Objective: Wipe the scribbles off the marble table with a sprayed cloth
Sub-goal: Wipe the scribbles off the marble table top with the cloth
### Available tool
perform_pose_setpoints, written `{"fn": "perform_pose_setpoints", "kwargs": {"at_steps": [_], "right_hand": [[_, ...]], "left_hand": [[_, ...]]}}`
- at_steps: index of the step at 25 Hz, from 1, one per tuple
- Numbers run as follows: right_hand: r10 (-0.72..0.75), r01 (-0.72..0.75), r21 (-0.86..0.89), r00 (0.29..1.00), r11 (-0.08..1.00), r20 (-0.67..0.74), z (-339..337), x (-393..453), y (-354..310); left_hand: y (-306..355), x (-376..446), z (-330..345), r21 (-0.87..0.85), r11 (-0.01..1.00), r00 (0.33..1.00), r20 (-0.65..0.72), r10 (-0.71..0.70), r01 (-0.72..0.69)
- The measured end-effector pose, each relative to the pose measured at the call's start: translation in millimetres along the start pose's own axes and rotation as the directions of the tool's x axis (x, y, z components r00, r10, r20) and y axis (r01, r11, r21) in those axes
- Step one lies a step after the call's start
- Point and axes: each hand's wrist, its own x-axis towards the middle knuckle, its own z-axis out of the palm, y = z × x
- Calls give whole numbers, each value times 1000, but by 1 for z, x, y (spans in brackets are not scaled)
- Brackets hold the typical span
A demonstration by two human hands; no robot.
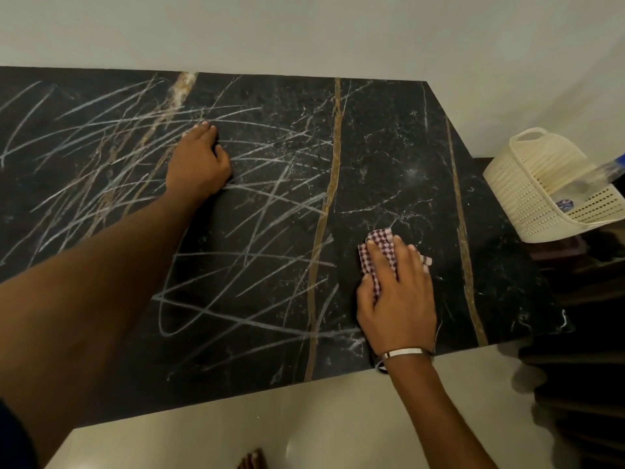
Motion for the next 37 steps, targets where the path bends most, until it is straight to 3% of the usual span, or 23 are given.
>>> {"fn": "perform_pose_setpoints", "kwargs": {"at_steps": [7, 13, 19, 23, 26, 32, 37], "right_hand": [[-128, 126, 78, 991, 989, 29, 1, -33, -11], [40, -40, 9, 999, 999, -21, -1, -27, -1], [-89, 89, 50, 996, 995, -2, 0, -41, -14], [-1, 1, 9, 1000, 1000, -9, -2, -31, 10], [44, -44, -6, 999, 999, -7, -2, -38, -9], [-96, 95, 38, 995, 995, 23, 3, -60, -47], [38, -38, 20, 999, 999, 20, 1, -48, -24]], "left_hand": [[1, 0, -2, 3, 1000, 1000, 0, -7, 7], [3, -2, -4, 2, 1000, 1000, 0, -16, 16], [4, -3, -5, -11, 1000, 1000, 4, -11, 11], [3, -2, -4, -12, 1000, 1000, -1, 2, -2], [2, -1, -3, -8, 1000, 1000, -7, 0, 0], [2, -1, -3, 4, 1000, 1000, -9, 9, -9], [2, 1, 0, -2, 1000, 1000, -23, 3, -4]]}}
